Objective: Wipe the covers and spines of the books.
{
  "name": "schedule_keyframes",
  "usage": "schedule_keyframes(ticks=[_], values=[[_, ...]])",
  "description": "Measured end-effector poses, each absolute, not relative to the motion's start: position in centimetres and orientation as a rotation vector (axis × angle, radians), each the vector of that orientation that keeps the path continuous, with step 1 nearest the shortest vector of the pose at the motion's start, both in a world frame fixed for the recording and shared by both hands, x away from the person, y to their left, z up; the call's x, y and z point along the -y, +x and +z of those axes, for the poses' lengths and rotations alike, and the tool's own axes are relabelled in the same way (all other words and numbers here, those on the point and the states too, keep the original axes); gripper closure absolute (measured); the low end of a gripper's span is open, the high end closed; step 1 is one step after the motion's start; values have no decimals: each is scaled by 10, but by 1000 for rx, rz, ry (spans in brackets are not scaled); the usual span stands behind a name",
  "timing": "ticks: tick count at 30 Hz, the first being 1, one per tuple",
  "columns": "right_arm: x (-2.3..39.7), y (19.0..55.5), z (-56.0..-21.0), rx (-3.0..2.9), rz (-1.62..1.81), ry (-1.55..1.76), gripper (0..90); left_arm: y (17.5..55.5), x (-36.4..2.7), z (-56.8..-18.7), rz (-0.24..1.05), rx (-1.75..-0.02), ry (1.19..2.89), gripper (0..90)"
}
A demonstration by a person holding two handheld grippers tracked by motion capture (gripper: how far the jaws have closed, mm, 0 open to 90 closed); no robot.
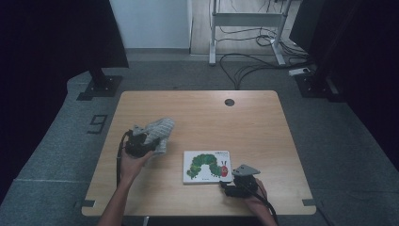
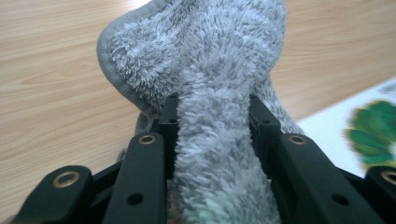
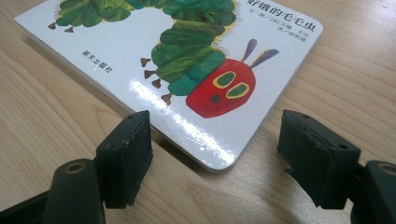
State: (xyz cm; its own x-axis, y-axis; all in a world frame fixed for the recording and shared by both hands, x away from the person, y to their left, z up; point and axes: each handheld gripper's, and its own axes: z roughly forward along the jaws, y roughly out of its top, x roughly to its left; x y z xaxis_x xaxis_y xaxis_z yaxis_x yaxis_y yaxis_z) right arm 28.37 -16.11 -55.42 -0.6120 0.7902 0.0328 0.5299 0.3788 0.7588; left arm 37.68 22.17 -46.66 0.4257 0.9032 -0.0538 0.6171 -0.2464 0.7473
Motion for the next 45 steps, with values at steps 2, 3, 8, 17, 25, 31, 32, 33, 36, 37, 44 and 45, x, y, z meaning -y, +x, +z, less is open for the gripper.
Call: schedule_keyframes(ticks=[2,3,8,17,25,31,32,33,36,37,44,45], values=[[161,284,-554,-2308,1084,1155,256,385,-231,-471,532,-1333,1961,659],[161,284,-554,-2308,1084,1155,256,385,-231,-471,532,-1333,1961,659],[161,284,-554,-2309,1085,1151,255,399,-242,-485,571,-1411,1973,650],[161,284,-554,-2308,1087,1152,254,411,-240,-516,594,-1490,2073,598],[162,284,-554,-2310,1089,1152,253,407,-238,-511,607,-1474,2059,382],[162,284,-554,-2310,1088,1151,252,393,-235,-493,553,-1391,2008,303],[162,284,-554,-2310,1086,1151,252,387,-231,-487,544,-1349,2000,292],[162,284,-554,-2310,1086,1151,252,387,-231,-487,544,-1349,2000,286],[162,284,-554,-2310,1085,1150,251,377,-222,-482,518,-1297,1999,282],[162,284,-554,-2310,1086,1150,251,374,-219,-481,512,-1281,2000,282],[162,285,-554,-2312,1091,1154,250,355,-189,-485,441,-1174,2016,279],[162,285,-554,-2312,1091,1154,250,355,-189,-485,441,-1174,2016,279]])
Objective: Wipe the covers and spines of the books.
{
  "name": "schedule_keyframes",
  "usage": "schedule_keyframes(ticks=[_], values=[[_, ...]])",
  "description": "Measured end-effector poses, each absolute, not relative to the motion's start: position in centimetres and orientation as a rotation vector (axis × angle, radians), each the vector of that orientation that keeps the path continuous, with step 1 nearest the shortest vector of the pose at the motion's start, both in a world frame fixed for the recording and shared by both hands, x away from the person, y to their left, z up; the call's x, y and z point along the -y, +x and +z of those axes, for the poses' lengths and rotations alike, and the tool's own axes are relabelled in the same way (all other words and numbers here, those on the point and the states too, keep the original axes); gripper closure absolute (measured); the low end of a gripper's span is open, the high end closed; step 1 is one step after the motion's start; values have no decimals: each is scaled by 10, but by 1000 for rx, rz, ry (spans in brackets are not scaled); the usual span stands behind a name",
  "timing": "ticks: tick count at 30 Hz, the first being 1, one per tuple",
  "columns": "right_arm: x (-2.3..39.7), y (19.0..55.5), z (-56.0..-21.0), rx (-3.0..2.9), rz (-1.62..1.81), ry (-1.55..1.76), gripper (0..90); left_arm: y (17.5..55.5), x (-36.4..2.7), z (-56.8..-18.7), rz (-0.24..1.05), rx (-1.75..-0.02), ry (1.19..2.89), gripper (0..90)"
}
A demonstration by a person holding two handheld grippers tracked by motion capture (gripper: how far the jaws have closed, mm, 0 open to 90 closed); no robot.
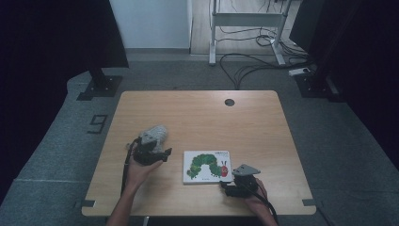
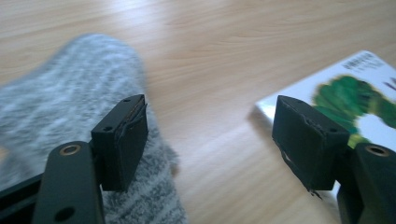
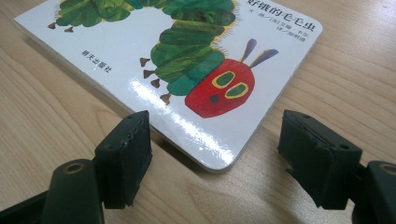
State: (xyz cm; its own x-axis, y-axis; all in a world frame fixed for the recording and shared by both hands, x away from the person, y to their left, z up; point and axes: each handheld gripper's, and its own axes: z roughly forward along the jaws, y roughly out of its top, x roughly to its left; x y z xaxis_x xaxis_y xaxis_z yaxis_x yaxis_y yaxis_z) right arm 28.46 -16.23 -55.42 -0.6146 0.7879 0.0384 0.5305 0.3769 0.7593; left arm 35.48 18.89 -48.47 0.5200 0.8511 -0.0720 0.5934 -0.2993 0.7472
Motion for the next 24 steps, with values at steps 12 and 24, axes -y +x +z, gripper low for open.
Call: schedule_keyframes(ticks=[12,24], values=[[163,285,-554,-2309,1087,1157,245,330,-149,-505,315,-1056,2070,286],[163,285,-554,-2310,1094,1162,242,317,-130,-520,274,-1038,2127,273]])
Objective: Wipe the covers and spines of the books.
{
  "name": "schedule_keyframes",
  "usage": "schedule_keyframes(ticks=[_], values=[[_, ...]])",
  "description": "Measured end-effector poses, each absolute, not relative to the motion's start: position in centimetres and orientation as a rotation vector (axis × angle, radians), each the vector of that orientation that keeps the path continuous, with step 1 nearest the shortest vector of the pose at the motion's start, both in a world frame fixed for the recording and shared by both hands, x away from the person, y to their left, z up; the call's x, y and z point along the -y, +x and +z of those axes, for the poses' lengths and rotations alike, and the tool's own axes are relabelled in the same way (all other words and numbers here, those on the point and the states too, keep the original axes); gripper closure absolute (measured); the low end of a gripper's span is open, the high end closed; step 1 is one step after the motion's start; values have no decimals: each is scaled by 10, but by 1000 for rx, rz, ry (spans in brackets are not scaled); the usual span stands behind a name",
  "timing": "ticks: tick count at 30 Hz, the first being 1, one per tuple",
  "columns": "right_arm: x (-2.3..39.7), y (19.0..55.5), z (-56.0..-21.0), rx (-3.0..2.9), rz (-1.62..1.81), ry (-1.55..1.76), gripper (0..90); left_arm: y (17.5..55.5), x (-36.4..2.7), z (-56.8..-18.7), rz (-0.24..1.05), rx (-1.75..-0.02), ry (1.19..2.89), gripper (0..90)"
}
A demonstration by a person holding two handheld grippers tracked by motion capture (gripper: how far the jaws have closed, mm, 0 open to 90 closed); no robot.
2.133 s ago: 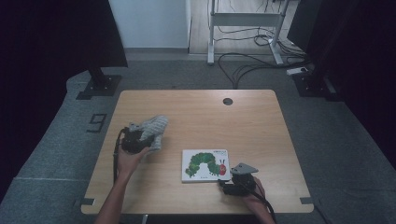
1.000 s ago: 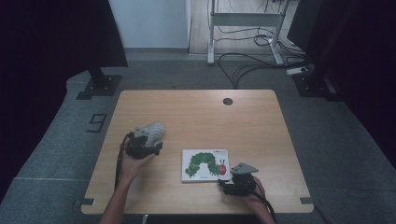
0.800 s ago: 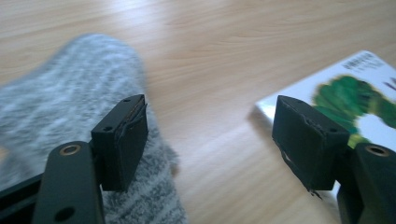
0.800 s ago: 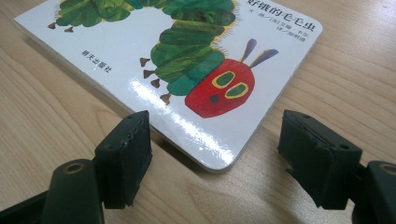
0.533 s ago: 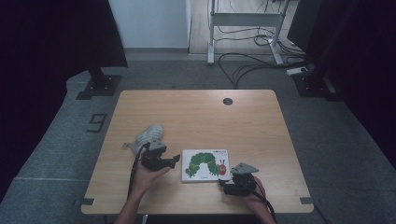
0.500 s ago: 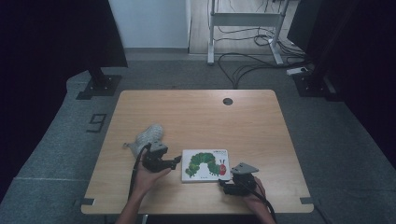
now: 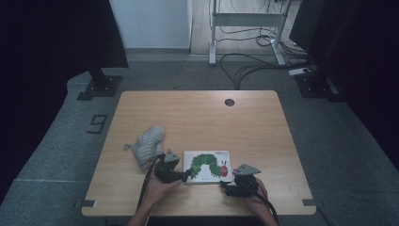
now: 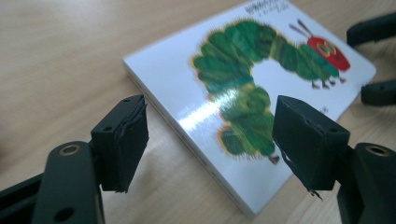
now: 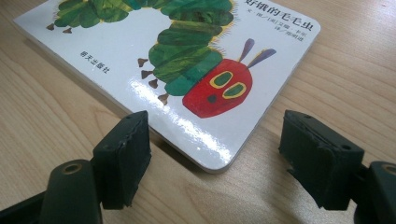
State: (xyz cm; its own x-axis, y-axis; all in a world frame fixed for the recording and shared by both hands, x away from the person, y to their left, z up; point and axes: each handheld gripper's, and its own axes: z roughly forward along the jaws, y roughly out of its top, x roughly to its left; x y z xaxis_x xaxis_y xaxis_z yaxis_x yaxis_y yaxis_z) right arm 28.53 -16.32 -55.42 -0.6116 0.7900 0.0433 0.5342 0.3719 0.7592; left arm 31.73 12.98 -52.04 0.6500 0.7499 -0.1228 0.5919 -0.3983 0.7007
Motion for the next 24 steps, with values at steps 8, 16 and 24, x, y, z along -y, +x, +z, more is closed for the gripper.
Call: schedule_keyframes(ticks=[8,16,24], values=[[164,287,-554,-2309,1103,1169,233,303,-124,-532,239,-1018,2168,235],[163,290,-554,-2311,1124,1184,220,300,-114,-538,236,-995,2209,185],[160,292,-553,-2331,1173,1209,232,298,-108,-542,305,-992,2253,150]])
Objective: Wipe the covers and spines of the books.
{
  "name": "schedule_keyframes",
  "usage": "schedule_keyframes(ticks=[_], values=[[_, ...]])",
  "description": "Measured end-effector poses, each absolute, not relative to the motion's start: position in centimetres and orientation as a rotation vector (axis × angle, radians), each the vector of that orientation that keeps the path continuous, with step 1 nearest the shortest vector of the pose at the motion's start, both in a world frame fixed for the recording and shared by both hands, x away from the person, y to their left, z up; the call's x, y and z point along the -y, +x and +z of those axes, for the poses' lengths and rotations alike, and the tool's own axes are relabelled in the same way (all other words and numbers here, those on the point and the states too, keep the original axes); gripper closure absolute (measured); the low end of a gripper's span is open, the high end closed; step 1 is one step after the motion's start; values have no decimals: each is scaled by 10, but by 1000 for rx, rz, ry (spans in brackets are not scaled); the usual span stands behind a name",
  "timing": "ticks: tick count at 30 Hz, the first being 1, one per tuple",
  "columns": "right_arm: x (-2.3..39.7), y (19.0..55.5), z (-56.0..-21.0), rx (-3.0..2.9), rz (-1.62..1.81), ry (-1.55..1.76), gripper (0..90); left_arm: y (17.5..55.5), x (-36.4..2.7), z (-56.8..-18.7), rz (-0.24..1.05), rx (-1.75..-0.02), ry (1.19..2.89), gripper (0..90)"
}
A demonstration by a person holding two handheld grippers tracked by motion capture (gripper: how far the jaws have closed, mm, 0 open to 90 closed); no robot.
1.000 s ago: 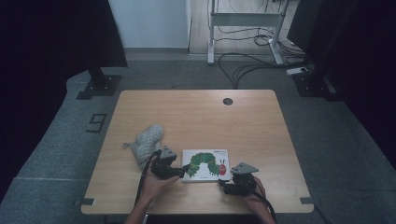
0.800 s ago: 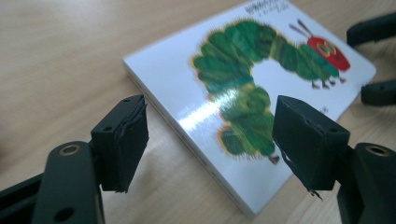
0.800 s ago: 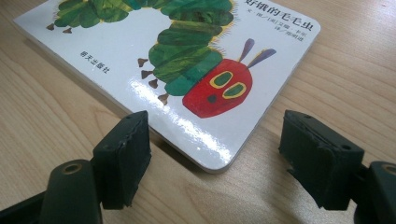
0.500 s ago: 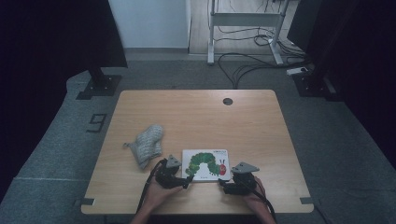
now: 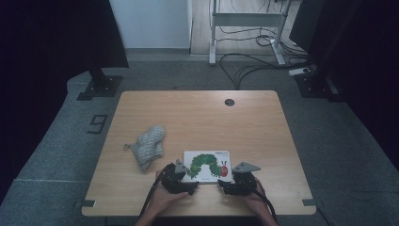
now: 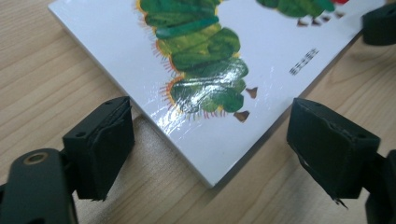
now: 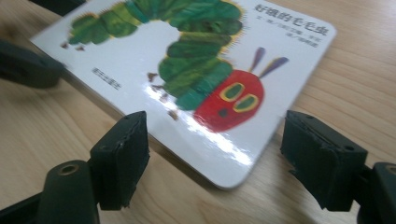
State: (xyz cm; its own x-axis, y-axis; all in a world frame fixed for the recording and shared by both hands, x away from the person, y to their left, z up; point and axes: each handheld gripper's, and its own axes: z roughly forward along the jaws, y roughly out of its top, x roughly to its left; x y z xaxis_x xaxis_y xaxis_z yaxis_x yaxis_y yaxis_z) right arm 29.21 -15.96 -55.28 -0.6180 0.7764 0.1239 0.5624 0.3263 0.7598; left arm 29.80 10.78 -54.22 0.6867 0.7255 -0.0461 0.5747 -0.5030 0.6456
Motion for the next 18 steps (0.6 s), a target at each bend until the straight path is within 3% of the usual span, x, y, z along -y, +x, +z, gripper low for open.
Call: schedule_keyframes(ticks=[18], values=[[160,297,-545,-2292,1255,1342,234,295,-102,-544,349,-995,2263,123]])
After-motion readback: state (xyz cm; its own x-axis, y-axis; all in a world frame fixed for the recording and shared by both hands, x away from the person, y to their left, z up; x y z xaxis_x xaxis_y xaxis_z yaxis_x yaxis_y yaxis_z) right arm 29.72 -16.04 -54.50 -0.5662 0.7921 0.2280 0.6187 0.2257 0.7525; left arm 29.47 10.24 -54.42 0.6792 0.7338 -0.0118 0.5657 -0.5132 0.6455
